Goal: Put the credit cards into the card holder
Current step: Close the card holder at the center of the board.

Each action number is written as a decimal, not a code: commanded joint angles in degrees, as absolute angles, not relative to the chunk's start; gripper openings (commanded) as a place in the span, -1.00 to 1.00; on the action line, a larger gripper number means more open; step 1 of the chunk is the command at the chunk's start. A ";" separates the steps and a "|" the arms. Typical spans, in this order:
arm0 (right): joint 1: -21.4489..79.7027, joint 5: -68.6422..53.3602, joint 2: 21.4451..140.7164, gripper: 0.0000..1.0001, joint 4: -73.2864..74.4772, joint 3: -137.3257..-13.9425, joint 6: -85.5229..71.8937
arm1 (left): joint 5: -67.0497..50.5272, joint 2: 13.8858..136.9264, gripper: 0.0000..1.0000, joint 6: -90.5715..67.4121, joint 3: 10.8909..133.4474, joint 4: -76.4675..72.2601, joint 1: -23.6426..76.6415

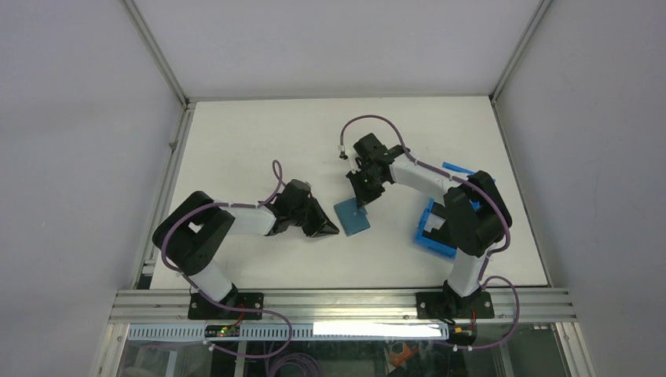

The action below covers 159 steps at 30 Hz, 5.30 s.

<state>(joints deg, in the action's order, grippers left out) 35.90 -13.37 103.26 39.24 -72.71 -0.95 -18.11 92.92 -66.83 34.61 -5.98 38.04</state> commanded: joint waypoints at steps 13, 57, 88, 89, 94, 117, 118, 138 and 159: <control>35.77 -9.50 100.91 -1.00 40.42 -75.33 5.42 | -21.03 103.59 -0.83 -67.72 47.72 -10.38 41.65; 39.46 3.07 99.26 -1.00 40.10 -75.54 8.40 | -22.23 106.35 -0.85 -70.14 47.89 -14.85 42.08; 42.57 7.88 99.12 -1.00 39.46 -73.98 10.28 | -22.34 106.66 -0.86 -70.71 47.64 -15.93 42.10; 42.54 7.95 99.18 -1.00 39.42 -73.98 10.26 | -22.33 106.61 -0.86 -70.72 47.64 -15.98 42.10; 42.54 8.52 99.87 -1.00 39.25 -74.18 10.14 | -22.24 106.59 -0.86 -70.75 47.48 -15.97 42.10; 43.81 11.50 102.10 -1.00 38.20 -73.05 11.09 | -22.69 107.25 -0.86 -71.43 47.40 -17.11 42.05; 43.78 11.39 101.92 -1.00 38.18 -73.12 11.09 | -22.71 107.26 -0.86 -71.57 47.25 -17.39 42.08; 44.78 10.15 104.25 -1.00 38.15 -73.30 10.70 | -23.14 108.22 -0.85 -73.92 45.35 -22.73 42.14; 31.85 -16.73 97.73 -0.21 49.74 -78.88 17.10 | -19.35 101.02 -0.69 -70.62 41.76 -24.28 42.10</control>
